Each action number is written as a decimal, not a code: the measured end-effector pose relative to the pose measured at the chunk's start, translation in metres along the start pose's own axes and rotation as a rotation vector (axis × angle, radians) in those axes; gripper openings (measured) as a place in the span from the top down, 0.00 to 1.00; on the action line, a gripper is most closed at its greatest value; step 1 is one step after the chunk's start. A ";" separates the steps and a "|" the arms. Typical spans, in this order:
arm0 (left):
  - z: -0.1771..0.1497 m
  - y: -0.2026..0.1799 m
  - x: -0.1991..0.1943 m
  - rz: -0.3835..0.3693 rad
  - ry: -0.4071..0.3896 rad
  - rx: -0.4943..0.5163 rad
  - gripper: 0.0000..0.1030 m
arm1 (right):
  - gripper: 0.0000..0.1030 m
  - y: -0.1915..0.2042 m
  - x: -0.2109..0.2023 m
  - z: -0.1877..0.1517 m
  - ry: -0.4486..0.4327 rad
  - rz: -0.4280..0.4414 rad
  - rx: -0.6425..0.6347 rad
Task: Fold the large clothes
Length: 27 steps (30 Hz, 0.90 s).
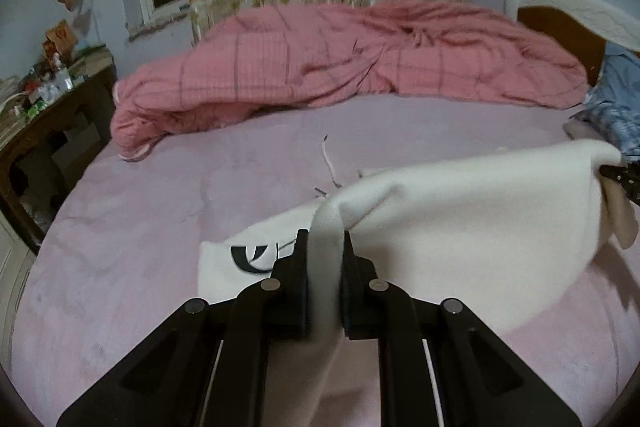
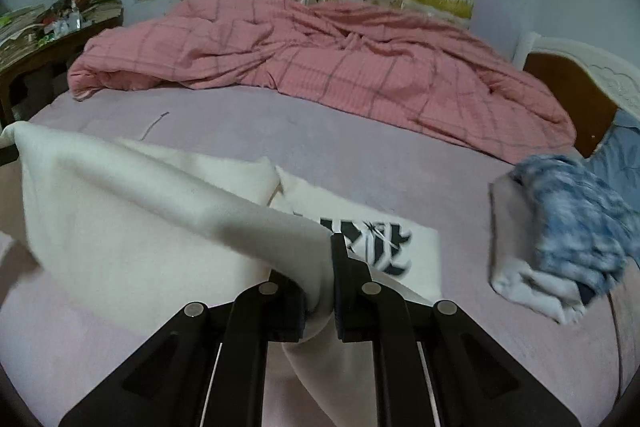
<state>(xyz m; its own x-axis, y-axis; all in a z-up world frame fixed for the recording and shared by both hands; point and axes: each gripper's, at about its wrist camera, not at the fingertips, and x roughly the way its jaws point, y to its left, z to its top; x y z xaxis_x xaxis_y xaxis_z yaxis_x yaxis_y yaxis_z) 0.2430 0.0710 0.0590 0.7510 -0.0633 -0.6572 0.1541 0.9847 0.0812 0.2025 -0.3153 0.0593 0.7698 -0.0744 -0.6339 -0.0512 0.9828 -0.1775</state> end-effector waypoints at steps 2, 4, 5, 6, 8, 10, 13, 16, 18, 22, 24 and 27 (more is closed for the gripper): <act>0.007 0.006 0.029 -0.017 0.059 -0.023 0.88 | 0.90 0.002 0.024 0.009 0.017 0.000 -0.016; 0.011 0.014 0.054 -0.036 0.098 -0.054 0.88 | 0.90 0.004 0.046 0.017 0.039 0.010 -0.016; 0.010 0.015 0.062 -0.039 0.104 -0.063 0.88 | 0.90 0.004 0.057 0.020 0.051 0.014 -0.015; 0.010 0.016 0.071 -0.041 0.106 -0.064 0.88 | 0.90 0.004 0.067 0.022 0.062 0.016 -0.014; 0.009 0.015 0.086 -0.036 0.105 -0.056 0.88 | 0.90 0.007 0.087 0.026 0.087 0.015 -0.020; 0.008 0.015 0.100 -0.037 0.105 -0.054 0.88 | 0.90 0.010 0.111 0.026 0.119 0.019 -0.021; 0.003 0.012 0.116 -0.036 0.076 -0.010 0.88 | 0.90 0.011 0.131 0.021 0.135 0.026 -0.012; -0.002 0.008 0.114 -0.031 0.021 0.039 0.85 | 0.70 0.007 0.131 0.015 0.103 0.028 -0.023; -0.002 0.011 0.106 -0.023 -0.013 0.038 0.74 | 0.36 -0.001 0.124 0.014 0.071 -0.042 -0.023; -0.005 0.025 0.064 0.015 -0.143 0.029 0.32 | 0.24 -0.032 0.098 0.011 0.028 0.007 0.064; -0.006 0.034 0.040 -0.004 -0.176 0.023 0.29 | 0.23 -0.039 0.082 0.007 0.018 0.029 0.074; -0.010 0.048 0.014 -0.007 -0.168 -0.015 0.19 | 0.21 -0.038 0.062 0.005 0.003 0.052 0.013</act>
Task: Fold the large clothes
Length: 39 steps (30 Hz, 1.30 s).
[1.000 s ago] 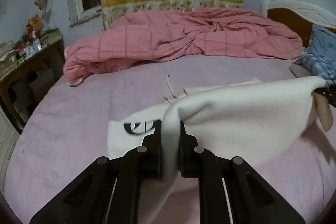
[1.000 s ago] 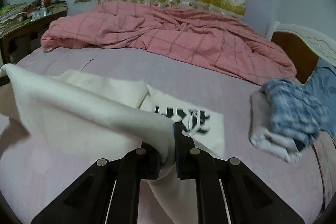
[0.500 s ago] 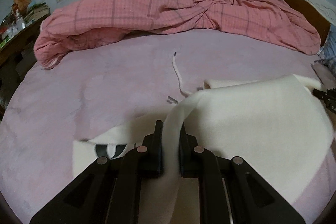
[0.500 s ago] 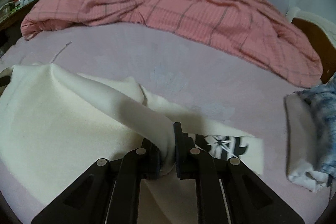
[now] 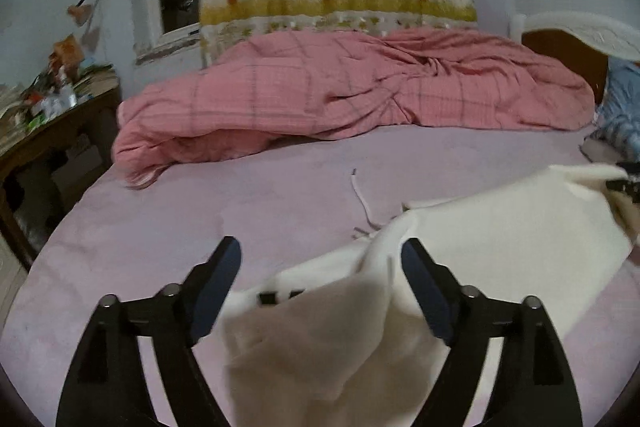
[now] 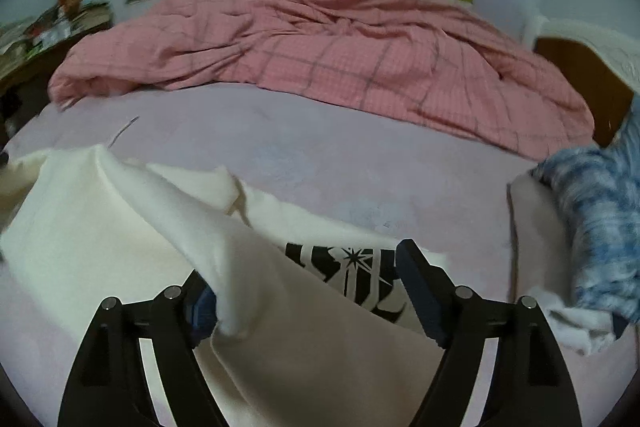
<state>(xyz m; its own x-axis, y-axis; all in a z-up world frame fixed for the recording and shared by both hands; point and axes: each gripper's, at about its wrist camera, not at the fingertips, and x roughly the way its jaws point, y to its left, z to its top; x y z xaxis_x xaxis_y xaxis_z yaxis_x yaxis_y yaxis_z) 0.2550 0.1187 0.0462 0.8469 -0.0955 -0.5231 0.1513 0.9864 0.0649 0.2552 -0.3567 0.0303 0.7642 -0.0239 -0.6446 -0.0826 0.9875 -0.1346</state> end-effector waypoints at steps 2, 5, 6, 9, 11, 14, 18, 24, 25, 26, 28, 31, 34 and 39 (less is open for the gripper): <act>-0.003 0.007 -0.010 -0.015 0.026 -0.007 0.18 | 0.21 0.001 -0.006 -0.002 0.038 0.033 -0.050; -0.013 0.009 -0.015 -0.010 0.063 0.001 0.18 | 0.19 -0.001 -0.010 -0.010 0.125 0.110 -0.082; -0.018 0.008 -0.015 -0.005 0.070 0.004 0.18 | 0.19 -0.004 -0.011 -0.015 0.158 0.137 -0.081; -0.033 0.008 -0.008 0.025 0.095 -0.003 0.17 | 0.19 -0.009 -0.028 -0.031 0.132 0.070 -0.101; -0.042 0.008 0.004 0.057 0.122 -0.004 0.17 | 0.19 -0.013 -0.039 -0.043 0.116 0.047 -0.120; -0.048 0.014 0.022 0.122 0.128 -0.012 0.17 | 0.19 -0.021 -0.043 -0.048 0.080 -0.049 -0.110; -0.054 0.039 0.039 0.136 0.100 -0.116 0.40 | 0.19 -0.046 -0.042 -0.041 -0.034 -0.195 0.072; -0.063 0.072 0.042 0.176 0.108 -0.266 0.49 | 0.30 -0.055 0.010 -0.039 0.041 -0.345 0.118; -0.062 0.070 0.035 0.177 0.079 -0.258 0.50 | 0.33 -0.054 0.012 -0.040 0.042 -0.319 0.138; -0.060 0.068 0.032 0.189 0.060 -0.239 0.50 | 0.34 -0.052 0.008 -0.044 0.024 -0.272 0.172; -0.056 0.057 0.020 0.205 0.011 -0.183 0.60 | 0.51 -0.041 -0.003 -0.041 0.005 -0.207 0.144; -0.051 0.036 0.003 0.092 -0.015 -0.126 0.93 | 0.61 -0.026 -0.031 -0.032 -0.069 -0.120 0.138; -0.045 0.014 -0.014 -0.065 0.000 -0.146 0.99 | 0.69 -0.016 -0.048 -0.028 -0.063 0.087 0.205; -0.027 -0.042 -0.022 -0.259 0.090 -0.137 0.99 | 0.82 0.026 -0.045 -0.027 0.063 0.419 0.240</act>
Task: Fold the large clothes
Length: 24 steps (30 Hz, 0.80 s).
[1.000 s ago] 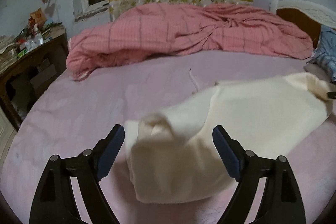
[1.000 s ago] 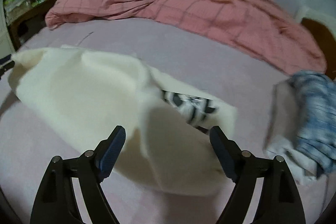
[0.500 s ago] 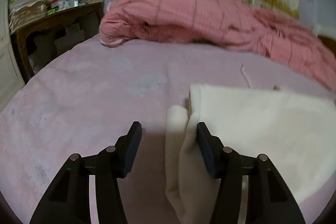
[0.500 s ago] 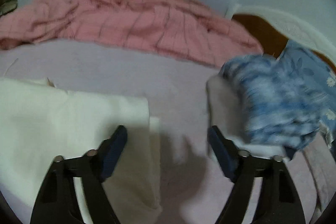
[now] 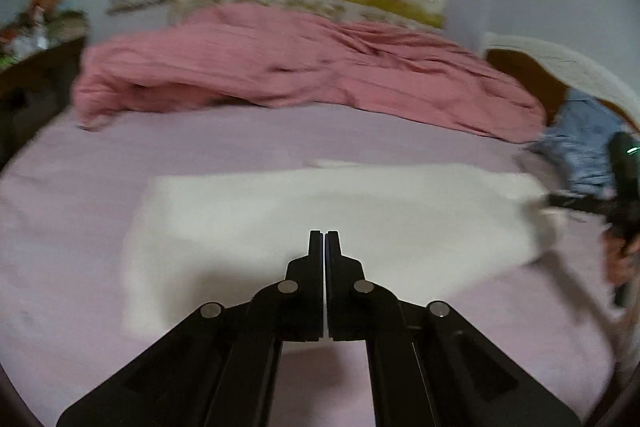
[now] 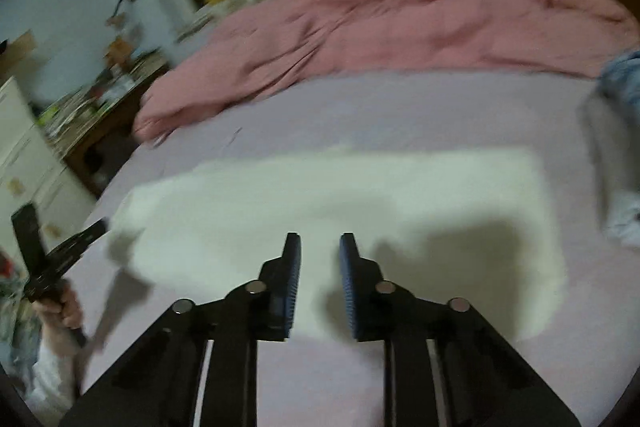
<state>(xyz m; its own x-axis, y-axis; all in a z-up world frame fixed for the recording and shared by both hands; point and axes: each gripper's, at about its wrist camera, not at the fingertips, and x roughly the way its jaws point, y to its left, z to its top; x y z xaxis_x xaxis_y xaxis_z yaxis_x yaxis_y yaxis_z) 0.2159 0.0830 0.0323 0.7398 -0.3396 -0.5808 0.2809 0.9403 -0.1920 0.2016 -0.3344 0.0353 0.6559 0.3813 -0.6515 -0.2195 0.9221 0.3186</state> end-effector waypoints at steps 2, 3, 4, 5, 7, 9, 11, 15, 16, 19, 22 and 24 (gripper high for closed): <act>0.009 -0.016 0.016 -0.021 0.036 -0.013 0.99 | 0.85 0.016 0.013 -0.004 0.037 0.016 -0.016; 0.014 -0.023 0.023 -0.011 0.040 -0.014 0.99 | 0.85 0.025 0.019 -0.006 0.055 0.016 -0.025; 0.020 -0.029 0.031 -0.007 0.050 -0.023 0.99 | 0.85 0.032 0.024 -0.006 0.063 0.014 -0.029; 0.027 -0.033 0.041 -0.013 0.075 -0.041 0.99 | 0.86 0.034 0.026 -0.001 0.065 0.008 -0.029; 0.037 -0.043 0.060 -0.025 0.109 -0.059 0.99 | 0.86 0.044 0.028 0.001 0.070 -0.030 -0.020; 0.037 -0.053 0.075 0.002 0.138 -0.053 0.99 | 0.86 0.052 0.032 0.004 0.087 -0.064 0.000; 0.028 -0.053 0.092 -0.021 0.175 -0.097 0.99 | 0.86 0.052 0.043 0.006 0.148 -0.082 0.020; -0.006 -0.045 0.120 -0.035 0.164 -0.117 0.97 | 0.86 0.049 0.079 -0.004 0.261 -0.099 0.001; -0.008 -0.048 0.119 -0.026 0.158 -0.094 0.97 | 0.87 0.048 0.087 -0.006 0.270 -0.104 -0.004; -0.008 -0.057 0.118 0.008 0.143 -0.045 0.97 | 0.94 0.042 0.105 0.001 0.269 -0.121 0.008; -0.007 -0.057 0.120 0.017 0.128 -0.038 0.97 | 0.99 0.036 0.118 0.018 0.267 -0.130 0.019; -0.007 -0.053 0.121 -0.003 0.123 -0.060 0.97 | 0.99 0.034 0.126 0.029 0.243 -0.142 0.015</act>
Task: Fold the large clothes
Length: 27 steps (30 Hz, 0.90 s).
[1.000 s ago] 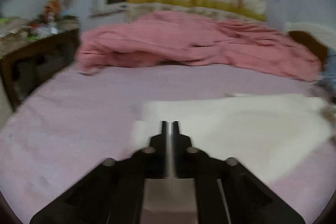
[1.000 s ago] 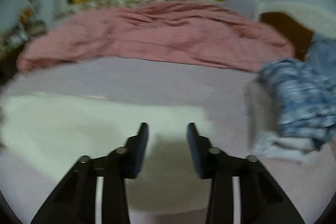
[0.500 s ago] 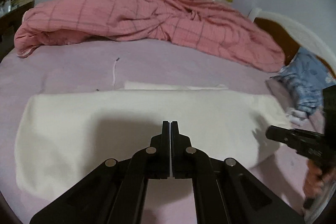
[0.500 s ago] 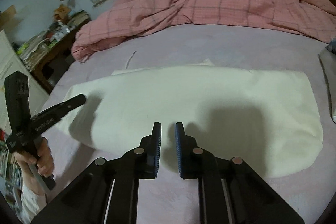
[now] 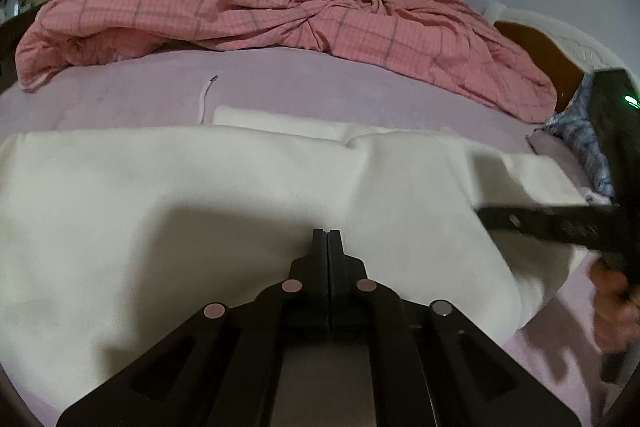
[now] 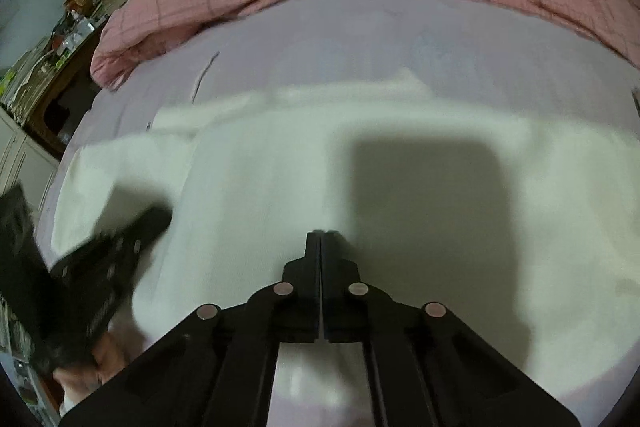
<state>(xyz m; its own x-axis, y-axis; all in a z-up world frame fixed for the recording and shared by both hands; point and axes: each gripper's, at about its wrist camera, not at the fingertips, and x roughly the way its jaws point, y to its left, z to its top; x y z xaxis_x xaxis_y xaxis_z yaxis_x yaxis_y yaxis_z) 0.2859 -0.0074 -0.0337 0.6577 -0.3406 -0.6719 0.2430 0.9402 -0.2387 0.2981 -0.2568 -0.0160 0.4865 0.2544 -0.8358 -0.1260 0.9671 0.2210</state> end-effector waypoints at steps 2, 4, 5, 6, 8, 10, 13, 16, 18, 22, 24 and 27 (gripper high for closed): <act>0.001 0.004 0.000 -0.024 -0.002 -0.025 0.97 | 0.99 -0.004 0.015 0.017 -0.017 -0.013 0.040; 0.002 0.006 0.000 -0.041 -0.006 -0.035 0.97 | 0.99 -0.009 0.029 0.033 -0.033 -0.015 0.076; 0.002 0.007 0.000 -0.046 -0.006 -0.039 0.97 | 0.99 -0.010 0.036 0.040 -0.037 -0.019 0.076; 0.002 0.008 0.001 -0.049 -0.003 -0.042 0.97 | 0.99 -0.011 0.041 0.043 -0.043 -0.014 0.087; 0.003 0.007 0.000 -0.049 -0.001 -0.042 0.97 | 0.99 -0.012 0.040 0.038 -0.060 -0.017 0.094; 0.004 0.006 0.001 -0.047 -0.001 -0.040 0.97 | 0.99 -0.005 0.033 0.027 -0.076 -0.055 0.046; 0.003 0.005 0.001 -0.041 -0.002 -0.034 0.97 | 0.99 0.011 0.009 -0.008 -0.092 -0.093 -0.005; 0.002 0.003 0.000 -0.026 -0.005 -0.025 0.97 | 0.99 0.029 -0.018 -0.045 -0.115 -0.121 -0.049; 0.001 0.000 -0.002 -0.022 -0.015 -0.016 0.97 | 0.99 0.039 -0.028 -0.067 -0.121 -0.144 -0.089; -0.001 0.002 -0.007 -0.032 -0.012 -0.014 0.97 | 0.99 0.038 -0.038 -0.093 -0.078 -0.144 -0.101; -0.001 0.002 -0.008 -0.032 -0.009 -0.015 0.97 | 0.99 0.031 -0.030 -0.101 -0.003 -0.091 -0.078; -0.002 0.001 -0.008 -0.023 -0.011 -0.007 0.97 | 1.00 0.015 -0.014 -0.095 0.024 -0.058 0.023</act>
<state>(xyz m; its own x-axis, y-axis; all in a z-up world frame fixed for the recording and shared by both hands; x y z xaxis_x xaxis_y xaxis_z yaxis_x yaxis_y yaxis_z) 0.2793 -0.0042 -0.0304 0.6595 -0.3622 -0.6587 0.2530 0.9321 -0.2593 0.2071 -0.2459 -0.0489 0.4715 0.1981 -0.8593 -0.0784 0.9800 0.1829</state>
